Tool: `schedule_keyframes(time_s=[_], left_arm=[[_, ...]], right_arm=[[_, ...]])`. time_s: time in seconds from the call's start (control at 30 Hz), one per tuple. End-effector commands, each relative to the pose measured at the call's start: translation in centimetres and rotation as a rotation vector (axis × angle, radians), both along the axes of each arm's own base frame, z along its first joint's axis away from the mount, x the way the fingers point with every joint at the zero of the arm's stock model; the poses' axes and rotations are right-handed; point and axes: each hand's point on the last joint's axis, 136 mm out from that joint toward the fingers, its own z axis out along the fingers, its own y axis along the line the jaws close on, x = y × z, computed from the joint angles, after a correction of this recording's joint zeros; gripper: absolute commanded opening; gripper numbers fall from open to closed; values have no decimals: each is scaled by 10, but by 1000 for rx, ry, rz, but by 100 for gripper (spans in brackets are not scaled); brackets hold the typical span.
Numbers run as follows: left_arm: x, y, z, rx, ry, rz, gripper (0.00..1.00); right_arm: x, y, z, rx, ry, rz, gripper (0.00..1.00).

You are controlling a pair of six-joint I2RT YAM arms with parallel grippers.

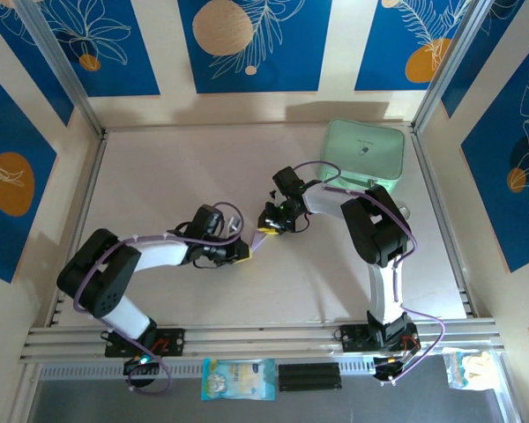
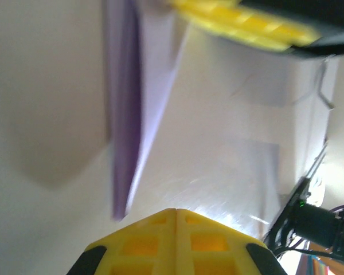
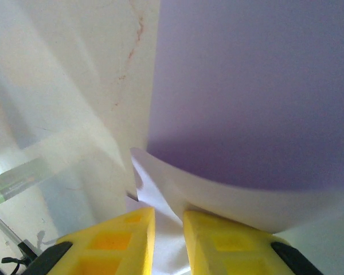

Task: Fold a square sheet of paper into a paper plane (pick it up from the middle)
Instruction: Fold the wing for the fifth time at the center of the table.

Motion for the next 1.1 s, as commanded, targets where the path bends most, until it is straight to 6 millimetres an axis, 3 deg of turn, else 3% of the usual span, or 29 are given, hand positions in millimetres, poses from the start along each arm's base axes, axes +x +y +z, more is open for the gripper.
schedule_keyframes(time_s=[0.0,0.17,0.3,0.53,0.83,1.07], left_arm=[[23,-17,22,-86,-51,17,4],[45,-22,6,-57,-44,75,4],[51,-23,-8,-44,-25,98,2],[45,-11,-32,46,13,118,1],[36,3,-50,124,50,129,0],[31,7,-58,153,76,130,0]], right_arm=[[-21,-33,-47,-175,112,-25,25],[-20,-31,-46,-165,112,-28,25],[-20,-29,-44,-154,109,-27,25],[-13,-19,-28,-90,74,-13,24],[17,-5,26,6,-125,49,25],[38,-18,20,-14,-161,28,25]])
